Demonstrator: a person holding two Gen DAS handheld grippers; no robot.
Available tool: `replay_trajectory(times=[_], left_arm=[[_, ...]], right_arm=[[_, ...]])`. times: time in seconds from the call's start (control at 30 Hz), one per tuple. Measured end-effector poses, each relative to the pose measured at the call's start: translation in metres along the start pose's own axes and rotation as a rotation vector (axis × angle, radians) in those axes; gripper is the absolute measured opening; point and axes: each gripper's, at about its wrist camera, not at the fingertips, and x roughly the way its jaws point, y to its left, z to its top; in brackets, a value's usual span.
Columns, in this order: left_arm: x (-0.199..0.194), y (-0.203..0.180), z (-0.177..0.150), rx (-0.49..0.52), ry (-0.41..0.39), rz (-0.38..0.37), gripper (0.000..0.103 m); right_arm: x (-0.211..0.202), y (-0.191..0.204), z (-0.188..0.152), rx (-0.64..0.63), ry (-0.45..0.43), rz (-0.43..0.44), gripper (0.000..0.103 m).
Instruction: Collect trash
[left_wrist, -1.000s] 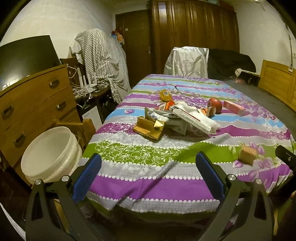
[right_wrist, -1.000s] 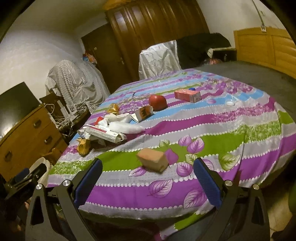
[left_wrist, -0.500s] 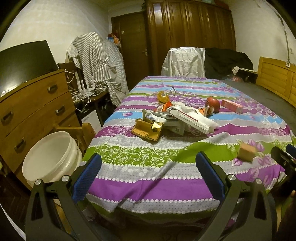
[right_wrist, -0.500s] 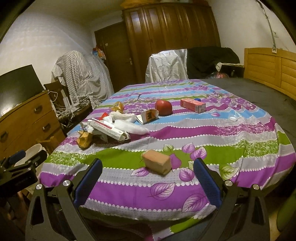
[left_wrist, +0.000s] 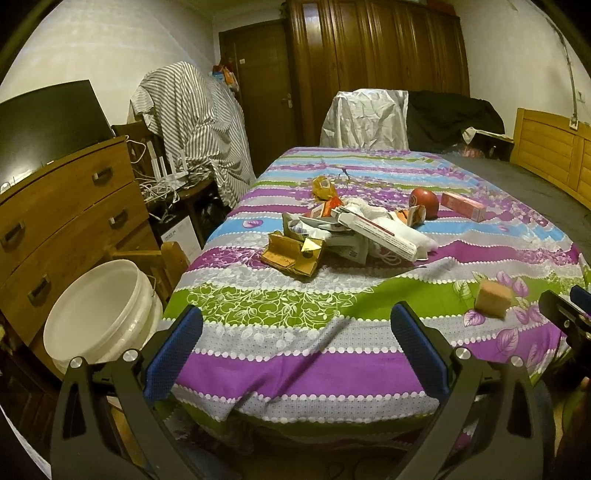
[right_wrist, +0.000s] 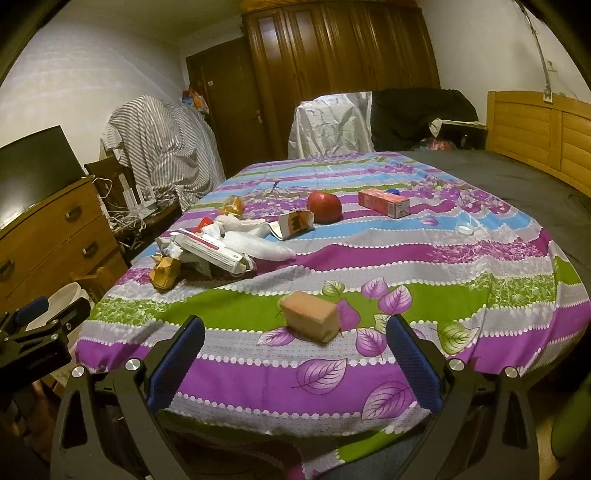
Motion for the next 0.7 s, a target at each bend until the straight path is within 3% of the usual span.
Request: replay_trajectory(times=[0.7], left_arm=[[0.010, 0.001, -0.003, 0.002, 0.020, 0.003, 0.098]], right_arm=[[0.011, -0.004, -0.001, 0.001, 0.026, -0.014, 0.098]])
